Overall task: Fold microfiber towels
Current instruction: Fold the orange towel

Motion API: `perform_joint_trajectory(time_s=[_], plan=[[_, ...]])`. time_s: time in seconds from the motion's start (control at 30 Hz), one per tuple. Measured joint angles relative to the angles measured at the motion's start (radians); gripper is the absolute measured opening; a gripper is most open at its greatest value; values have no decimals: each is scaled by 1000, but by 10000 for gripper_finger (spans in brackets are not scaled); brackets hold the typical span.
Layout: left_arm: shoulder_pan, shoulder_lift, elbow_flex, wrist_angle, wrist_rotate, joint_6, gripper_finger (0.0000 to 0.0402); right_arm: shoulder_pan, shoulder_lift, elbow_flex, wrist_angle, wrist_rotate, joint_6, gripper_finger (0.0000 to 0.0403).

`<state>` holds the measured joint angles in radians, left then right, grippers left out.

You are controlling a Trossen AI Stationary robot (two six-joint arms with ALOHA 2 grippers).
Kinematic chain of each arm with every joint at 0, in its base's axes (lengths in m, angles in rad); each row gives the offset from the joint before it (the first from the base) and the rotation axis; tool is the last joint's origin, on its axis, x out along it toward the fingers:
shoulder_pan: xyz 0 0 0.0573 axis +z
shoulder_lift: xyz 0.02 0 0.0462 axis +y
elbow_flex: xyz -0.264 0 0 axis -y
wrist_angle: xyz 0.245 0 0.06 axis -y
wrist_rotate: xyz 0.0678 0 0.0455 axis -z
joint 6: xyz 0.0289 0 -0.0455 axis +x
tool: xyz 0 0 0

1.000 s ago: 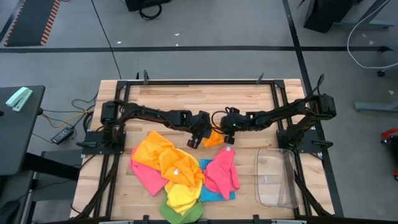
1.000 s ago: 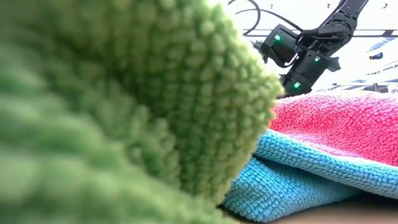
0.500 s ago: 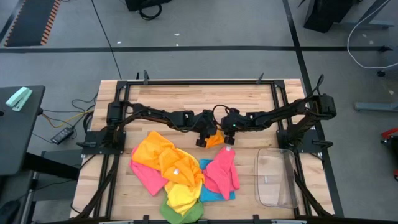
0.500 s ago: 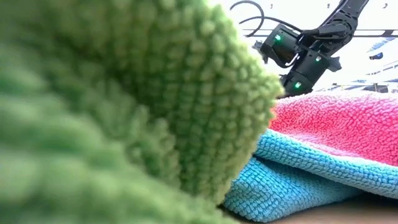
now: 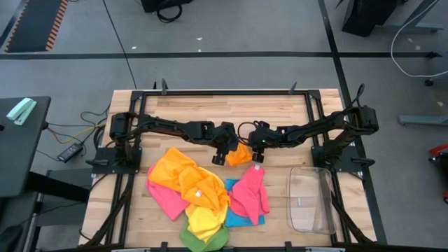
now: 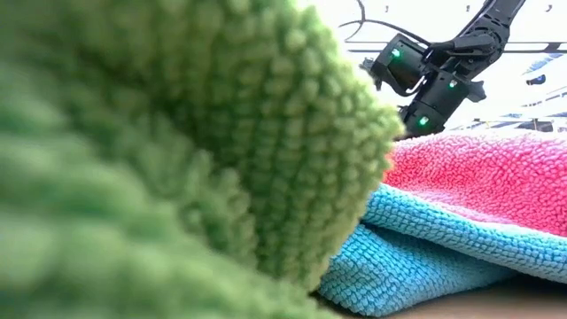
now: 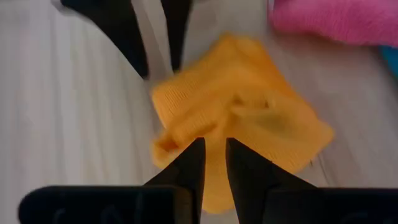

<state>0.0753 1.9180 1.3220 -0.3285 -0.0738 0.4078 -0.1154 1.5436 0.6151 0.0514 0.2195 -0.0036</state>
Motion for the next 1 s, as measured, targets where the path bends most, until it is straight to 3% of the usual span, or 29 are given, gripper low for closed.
perform_joint_trajectory(time_s=[0.27, 0.57, 0.77, 1.0], plan=[[-1, 54, 0, 92, 74, -140, 140, 0, 0, 0, 1, 0, 0, 137], [0, 136, 0, 201, 105, -161, 223, 0, 1, 0, 4, -4, 0, 137], [0, 151, 0, 193, 105, -161, 244, 0, 0, 0, 7, -7, 3, 137], [0, 63, 1, 113, 106, -146, 234, 0, 0, 0, 4, -7, 7, 137]])
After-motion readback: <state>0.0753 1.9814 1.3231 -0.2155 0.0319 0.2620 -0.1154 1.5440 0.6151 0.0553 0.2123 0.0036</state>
